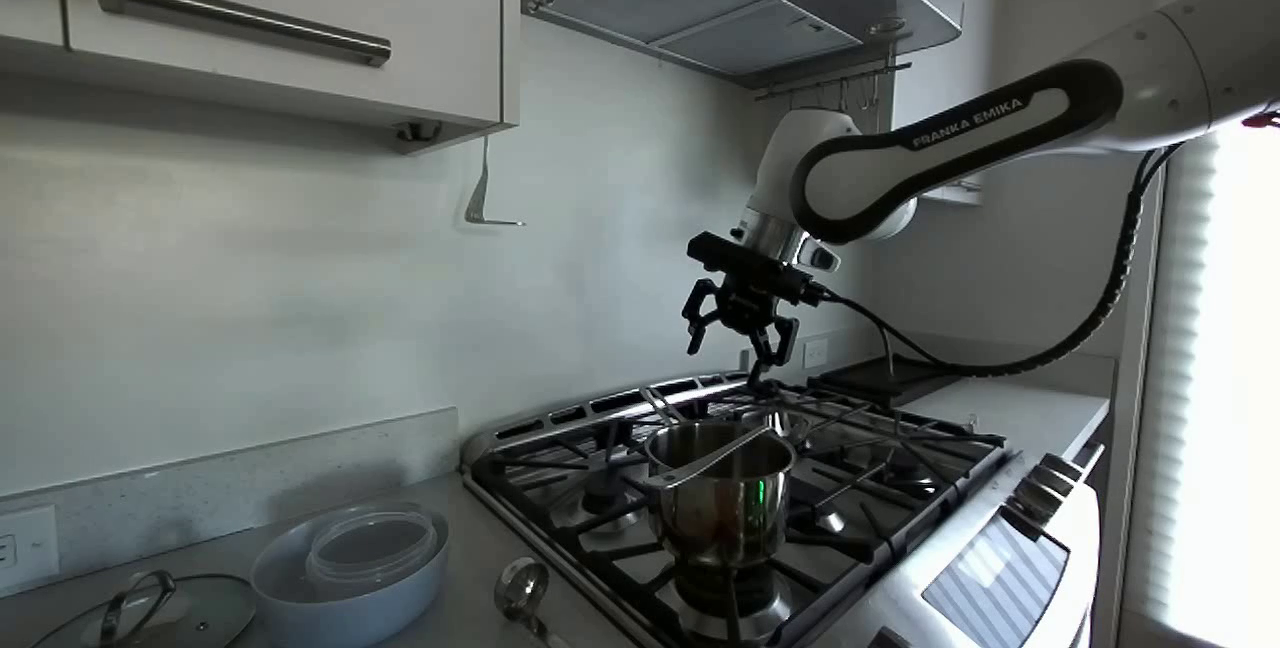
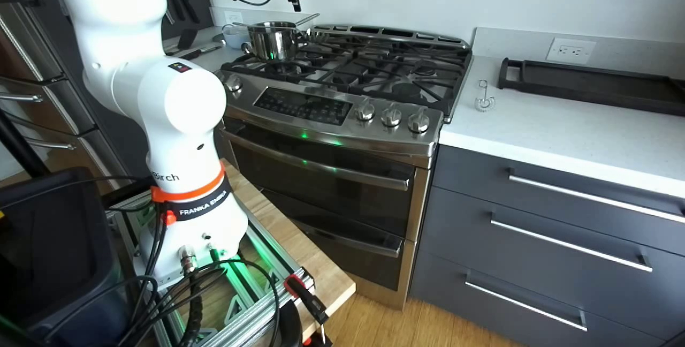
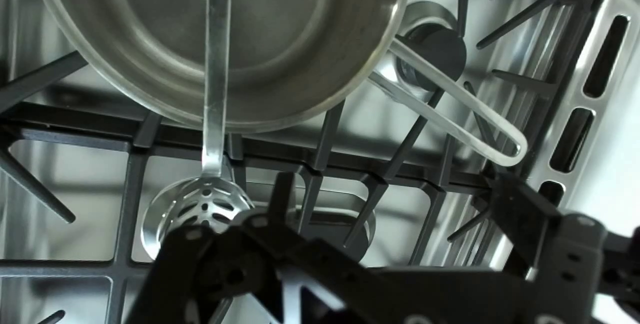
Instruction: Remove the silver utensil from the pot and hang it on the hook at the top left
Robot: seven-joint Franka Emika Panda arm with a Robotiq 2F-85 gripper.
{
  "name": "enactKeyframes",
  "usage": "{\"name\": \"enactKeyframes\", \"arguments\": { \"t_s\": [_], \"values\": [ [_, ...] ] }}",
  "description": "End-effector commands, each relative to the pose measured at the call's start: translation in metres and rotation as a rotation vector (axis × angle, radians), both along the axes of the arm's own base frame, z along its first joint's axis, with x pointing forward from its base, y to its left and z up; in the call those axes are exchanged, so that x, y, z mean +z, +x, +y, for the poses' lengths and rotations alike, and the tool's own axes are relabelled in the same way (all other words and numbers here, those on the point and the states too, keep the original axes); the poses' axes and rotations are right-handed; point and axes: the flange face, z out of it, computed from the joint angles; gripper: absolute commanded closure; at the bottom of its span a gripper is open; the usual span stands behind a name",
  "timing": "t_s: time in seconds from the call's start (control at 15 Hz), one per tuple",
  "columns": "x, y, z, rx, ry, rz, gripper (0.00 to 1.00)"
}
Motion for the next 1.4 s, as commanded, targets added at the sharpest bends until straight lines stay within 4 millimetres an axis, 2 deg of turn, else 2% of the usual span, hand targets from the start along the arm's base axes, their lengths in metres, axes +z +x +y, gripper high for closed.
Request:
{"name": "enactKeyframes", "arguments": {
  "t_s": [0.0,0.47,1.07,1.13,1.27,1.33],
  "values": [
    [0.001,-0.002,0.002,0.009,-0.012,0.015,0.00],
    [0.015,-0.029,0.010,0.032,-0.093,0.175,0.00],
    [-0.017,-0.048,0.024,0.029,-0.002,0.327,0.00],
    [-0.021,-0.048,0.024,0.025,0.000,0.330,0.02],
    [-0.027,-0.049,0.024,0.018,0.003,0.343,0.14],
    [-0.030,-0.048,0.023,0.016,0.011,0.349,0.23]
  ]
}}
